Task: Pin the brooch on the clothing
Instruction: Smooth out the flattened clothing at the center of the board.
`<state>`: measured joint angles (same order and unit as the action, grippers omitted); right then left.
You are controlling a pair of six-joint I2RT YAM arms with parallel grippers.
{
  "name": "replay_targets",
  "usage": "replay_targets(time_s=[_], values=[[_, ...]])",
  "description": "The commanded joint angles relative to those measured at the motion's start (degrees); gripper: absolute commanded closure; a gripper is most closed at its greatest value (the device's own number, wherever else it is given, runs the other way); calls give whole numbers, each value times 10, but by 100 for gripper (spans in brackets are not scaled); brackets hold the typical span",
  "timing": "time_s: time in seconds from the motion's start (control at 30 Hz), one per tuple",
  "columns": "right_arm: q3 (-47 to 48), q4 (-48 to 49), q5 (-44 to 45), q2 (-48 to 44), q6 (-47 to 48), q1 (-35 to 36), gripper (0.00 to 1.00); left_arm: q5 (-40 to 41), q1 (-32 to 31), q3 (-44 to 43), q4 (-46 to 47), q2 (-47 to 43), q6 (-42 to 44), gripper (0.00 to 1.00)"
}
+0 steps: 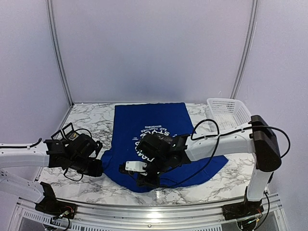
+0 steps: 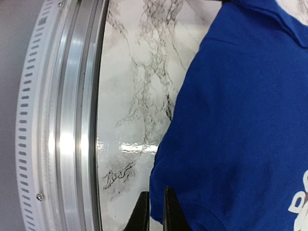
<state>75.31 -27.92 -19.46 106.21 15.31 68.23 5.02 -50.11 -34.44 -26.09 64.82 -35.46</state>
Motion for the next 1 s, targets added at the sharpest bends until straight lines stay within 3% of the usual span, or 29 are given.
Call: replay_targets(time_s=[0.0, 0.2, 0.47, 0.67, 0.97], values=[[32, 15, 38, 58, 40, 32, 89, 9, 4, -5, 8, 7, -6, 94], [44, 4, 98, 100, 31, 48, 66, 6, 6, 2, 11, 7, -5, 93], [20, 6, 178, 106, 8, 45, 65, -2, 11, 4, 12, -1, -5, 92], [94, -32, 123, 86, 20, 47, 62, -5, 13, 8, 12, 4, -2, 91], [90, -34, 120, 96, 20, 45, 46, -4, 17, 14, 12, 0, 1, 92]])
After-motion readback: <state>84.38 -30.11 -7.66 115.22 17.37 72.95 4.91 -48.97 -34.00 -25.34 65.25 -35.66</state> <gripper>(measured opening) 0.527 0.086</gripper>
